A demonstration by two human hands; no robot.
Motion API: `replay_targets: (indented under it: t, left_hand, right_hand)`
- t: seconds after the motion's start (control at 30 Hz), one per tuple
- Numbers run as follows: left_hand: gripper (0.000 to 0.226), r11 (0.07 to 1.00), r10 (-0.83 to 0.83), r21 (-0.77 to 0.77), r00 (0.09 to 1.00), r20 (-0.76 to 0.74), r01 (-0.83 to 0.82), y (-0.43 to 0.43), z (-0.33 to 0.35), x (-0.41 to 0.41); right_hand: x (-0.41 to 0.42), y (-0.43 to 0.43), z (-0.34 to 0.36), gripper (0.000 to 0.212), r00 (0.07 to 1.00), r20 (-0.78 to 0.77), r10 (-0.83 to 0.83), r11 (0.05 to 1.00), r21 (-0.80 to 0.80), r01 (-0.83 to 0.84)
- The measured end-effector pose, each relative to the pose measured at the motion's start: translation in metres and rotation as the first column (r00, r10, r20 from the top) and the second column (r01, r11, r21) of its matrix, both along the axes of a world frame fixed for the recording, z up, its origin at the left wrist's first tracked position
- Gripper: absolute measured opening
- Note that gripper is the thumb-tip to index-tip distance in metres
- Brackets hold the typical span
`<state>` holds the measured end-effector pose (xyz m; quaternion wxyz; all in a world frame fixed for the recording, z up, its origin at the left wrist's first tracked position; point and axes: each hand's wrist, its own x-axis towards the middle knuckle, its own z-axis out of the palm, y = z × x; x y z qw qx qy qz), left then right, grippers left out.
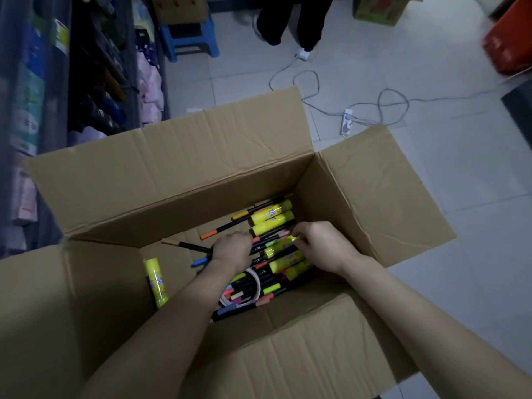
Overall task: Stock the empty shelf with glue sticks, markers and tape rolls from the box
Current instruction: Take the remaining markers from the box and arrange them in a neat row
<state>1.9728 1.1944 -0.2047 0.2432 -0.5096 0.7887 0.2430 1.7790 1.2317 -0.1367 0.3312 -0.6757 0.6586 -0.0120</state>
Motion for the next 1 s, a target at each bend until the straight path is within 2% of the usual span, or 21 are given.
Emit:
replay_targets:
  t: [0.17, 0.3, 0.43, 0.67, 0.83, 0.93, 1.0]
  left_hand:
    - [0.031, 0.993, -0.02, 0.116, 0.997, -0.076, 0.029, -0.002, 0.007, 0.009]
    - [0.042, 0.991, 0.03, 0.13, 0.989, -0.144, -0.012, -0.003, 0.013, 0.023]
    - [0.031, 0.987, 0.096, 0.142, 0.974, -0.205, -0.068, -0.001, 0.027, 0.037]
    - [0.012, 0.946, 0.312, 0.194, 0.892, -0.327, -0.26, 0.013, 0.051, 0.058]
    - [0.007, 0.88, 0.472, 0.184, 0.773, -0.424, -0.437, 0.025, 0.066, 0.078]
    - [0.009, 0.845, 0.505, 0.128, 0.696, -0.51, -0.52, 0.034, 0.081, 0.087]
    - [0.01, 0.833, 0.505, 0.088, 0.688, -0.521, -0.546, 0.041, 0.09, 0.093]
  right_hand:
    - [0.002, -0.002, -0.001, 0.027, 1.0, -0.002, 0.008, 1.0, 0.015, -0.008]
    - [0.003, -0.003, -0.001, 0.025, 1.0, 0.002, 0.001, 0.999, 0.034, -0.001]
    - [0.004, -0.002, 0.0, 0.024, 1.0, -0.006, 0.019, 0.998, 0.053, -0.019]
    - [0.012, -0.004, 0.005, 0.023, 0.998, -0.037, 0.059, 0.992, 0.115, -0.054]
    - [0.026, -0.007, 0.004, 0.011, 0.973, -0.08, 0.215, 0.967, 0.157, -0.201]
    - [0.041, -0.012, 0.002, 0.008, 0.936, -0.109, 0.336, 0.933, 0.173, -0.314]
    - [0.052, -0.015, -0.002, 0.019, 0.905, -0.122, 0.407, 0.906, 0.176, -0.384]
